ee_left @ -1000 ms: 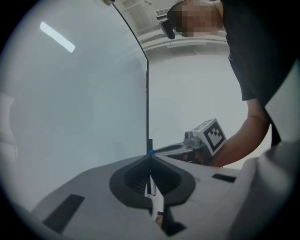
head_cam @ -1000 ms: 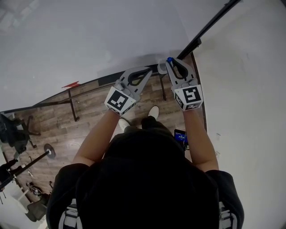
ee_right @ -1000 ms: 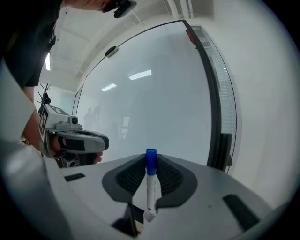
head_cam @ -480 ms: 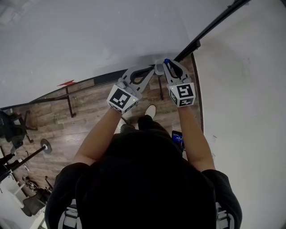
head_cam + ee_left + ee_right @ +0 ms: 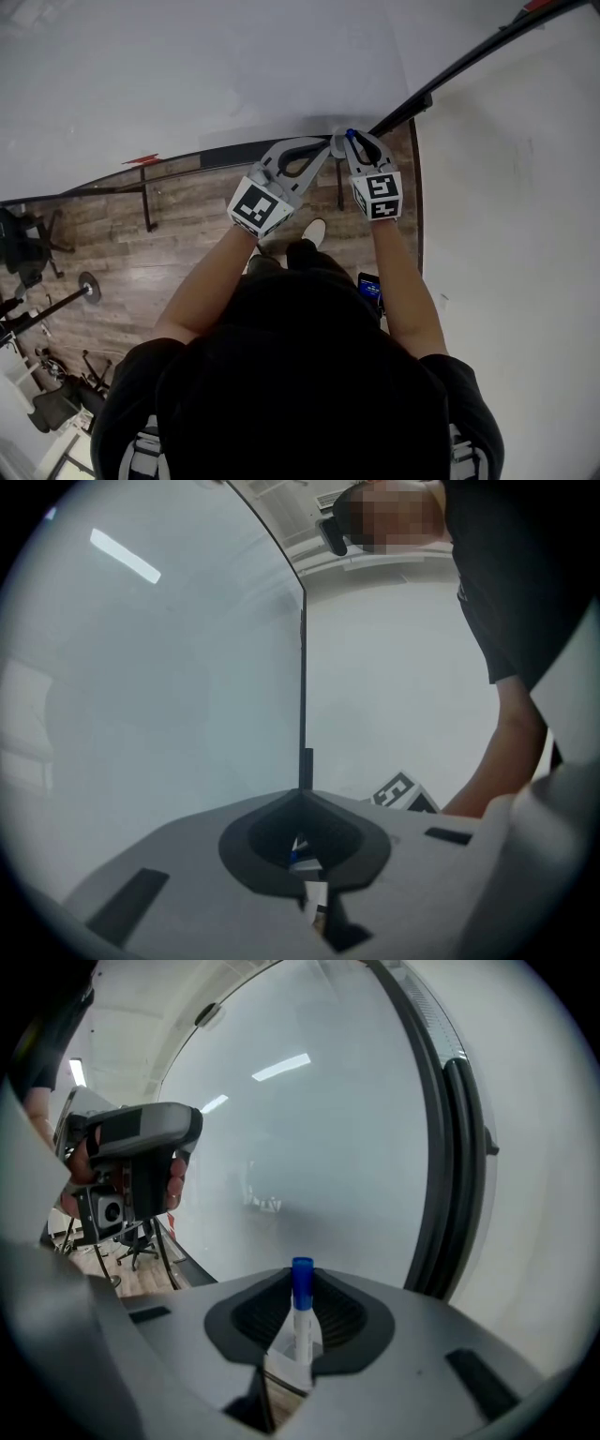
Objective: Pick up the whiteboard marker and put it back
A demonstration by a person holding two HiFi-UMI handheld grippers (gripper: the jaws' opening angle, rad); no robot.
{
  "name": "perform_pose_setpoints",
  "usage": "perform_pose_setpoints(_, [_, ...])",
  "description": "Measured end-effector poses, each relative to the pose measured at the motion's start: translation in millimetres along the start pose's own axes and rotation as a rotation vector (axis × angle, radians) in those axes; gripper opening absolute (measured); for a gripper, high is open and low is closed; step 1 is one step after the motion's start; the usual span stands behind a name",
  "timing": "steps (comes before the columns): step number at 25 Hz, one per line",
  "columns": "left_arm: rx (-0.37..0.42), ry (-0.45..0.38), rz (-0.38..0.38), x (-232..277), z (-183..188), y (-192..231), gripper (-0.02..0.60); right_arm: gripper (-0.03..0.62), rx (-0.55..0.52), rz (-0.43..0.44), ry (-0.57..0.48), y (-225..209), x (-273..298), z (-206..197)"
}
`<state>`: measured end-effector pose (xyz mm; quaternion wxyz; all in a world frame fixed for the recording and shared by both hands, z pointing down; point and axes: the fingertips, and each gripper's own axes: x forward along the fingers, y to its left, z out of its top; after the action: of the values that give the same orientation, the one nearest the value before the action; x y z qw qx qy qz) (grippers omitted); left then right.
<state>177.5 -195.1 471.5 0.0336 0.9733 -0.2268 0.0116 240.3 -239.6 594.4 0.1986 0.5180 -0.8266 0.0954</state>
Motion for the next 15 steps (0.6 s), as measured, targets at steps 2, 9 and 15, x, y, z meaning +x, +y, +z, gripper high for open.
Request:
perform_pose_setpoints(2, [0.0, 0.003, 0.006, -2.1, -0.2, -0.8, 0.003, 0.067, 0.0, 0.01, 0.019, 1.7, 4.3, -5.6])
perform_pose_setpoints(9, [0.005, 0.013, 0.043, -9.0, 0.6, 4.8, 0.003, 0.067, 0.006, 0.027, 0.044, 4.2, 14.8, -15.6])
perform_pose_setpoints(15, [0.0, 0.019, 0.064, -18.8, -1.9, 7.2, 0.003, 0.083, 0.014, 0.036, 0.072, 8.9, 19.6, -20.4])
